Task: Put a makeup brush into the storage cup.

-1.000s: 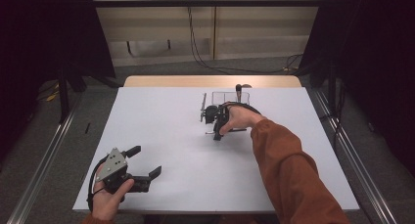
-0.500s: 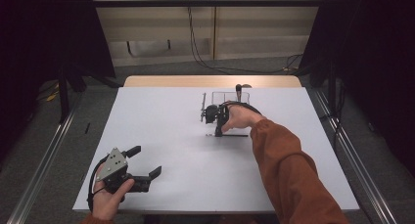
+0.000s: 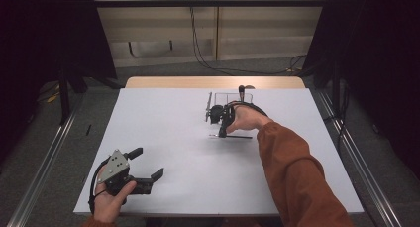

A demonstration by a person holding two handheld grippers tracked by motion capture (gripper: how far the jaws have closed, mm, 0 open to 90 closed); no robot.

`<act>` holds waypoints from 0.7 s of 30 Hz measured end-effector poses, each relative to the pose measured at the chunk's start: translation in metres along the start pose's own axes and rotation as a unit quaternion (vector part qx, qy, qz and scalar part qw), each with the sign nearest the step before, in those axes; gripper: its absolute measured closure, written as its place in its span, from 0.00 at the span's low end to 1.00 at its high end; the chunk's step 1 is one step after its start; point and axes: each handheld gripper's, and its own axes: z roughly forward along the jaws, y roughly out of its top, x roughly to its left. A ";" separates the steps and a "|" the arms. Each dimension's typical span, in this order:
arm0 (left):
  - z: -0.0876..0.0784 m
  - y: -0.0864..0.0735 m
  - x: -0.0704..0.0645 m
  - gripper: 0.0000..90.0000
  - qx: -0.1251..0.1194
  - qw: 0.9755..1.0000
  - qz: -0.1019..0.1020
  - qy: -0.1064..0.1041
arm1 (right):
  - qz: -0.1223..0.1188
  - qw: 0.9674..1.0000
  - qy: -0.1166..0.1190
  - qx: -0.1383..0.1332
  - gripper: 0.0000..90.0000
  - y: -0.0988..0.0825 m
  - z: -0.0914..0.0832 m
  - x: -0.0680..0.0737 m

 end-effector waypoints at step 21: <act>0.000 0.000 0.000 0.03 -0.001 1.000 -0.003 0.004 | 0.063 0.990 -0.022 -0.125 0.96 -0.033 -0.036 0.010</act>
